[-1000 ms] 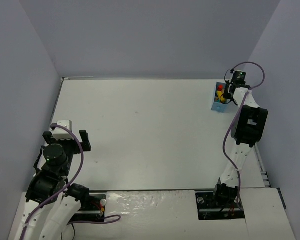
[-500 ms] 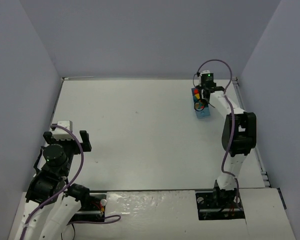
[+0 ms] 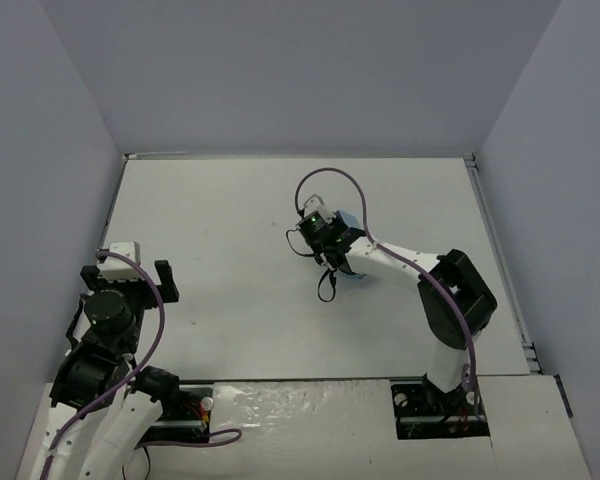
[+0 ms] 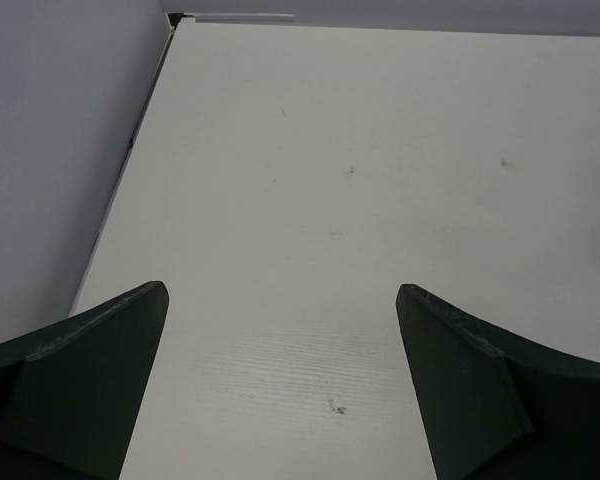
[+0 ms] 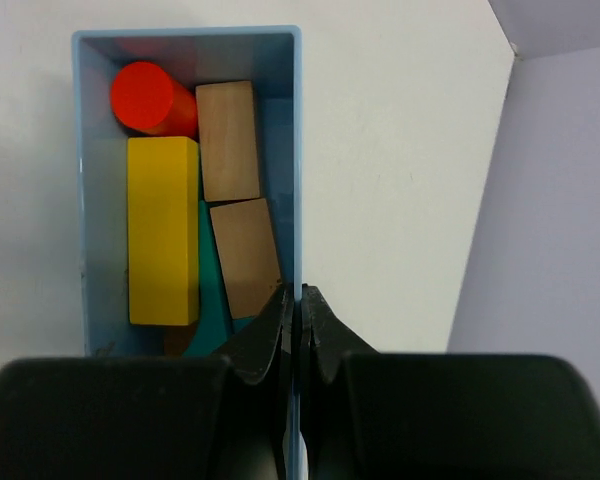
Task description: Build the wood block tower
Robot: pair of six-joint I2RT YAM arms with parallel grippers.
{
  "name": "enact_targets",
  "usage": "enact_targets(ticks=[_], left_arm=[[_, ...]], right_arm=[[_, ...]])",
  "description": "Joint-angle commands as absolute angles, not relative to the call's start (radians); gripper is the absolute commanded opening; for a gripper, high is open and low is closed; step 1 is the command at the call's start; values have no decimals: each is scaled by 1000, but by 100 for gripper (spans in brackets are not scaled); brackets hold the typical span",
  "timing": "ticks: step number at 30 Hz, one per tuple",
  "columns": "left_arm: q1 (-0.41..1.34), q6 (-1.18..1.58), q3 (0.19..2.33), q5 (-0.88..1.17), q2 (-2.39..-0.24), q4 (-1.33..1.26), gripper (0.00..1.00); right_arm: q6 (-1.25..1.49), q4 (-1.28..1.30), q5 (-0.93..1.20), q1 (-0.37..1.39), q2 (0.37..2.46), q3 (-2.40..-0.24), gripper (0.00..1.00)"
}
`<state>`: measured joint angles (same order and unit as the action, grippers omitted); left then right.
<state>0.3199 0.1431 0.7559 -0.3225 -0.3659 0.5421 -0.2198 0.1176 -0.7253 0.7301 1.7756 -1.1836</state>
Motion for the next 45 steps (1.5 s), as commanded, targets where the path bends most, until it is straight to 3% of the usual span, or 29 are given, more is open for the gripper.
enact_targets(ticks=[1, 11, 21, 30, 38, 45], left_arm=[[324, 156, 781, -375, -368, 510, 97], [323, 160, 784, -426, -360, 521, 97], [322, 160, 784, -433, -364, 519, 97], [322, 160, 784, -430, -363, 518, 97], [321, 158, 781, -431, -359, 517, 97], [321, 161, 781, -425, -356, 515, 97]], right_arm=[[-166, 73, -1066, 799, 1832, -1163, 0], [-111, 74, -1327, 964, 2054, -1227, 0], [-121, 78, -1489, 1031, 2103, -1254, 0], [-121, 78, -1539, 966, 2018, -1121, 0], [-236, 81, -1566, 1086, 2160, -1311, 0], [-221, 78, -1542, 1001, 2058, -1168, 0]])
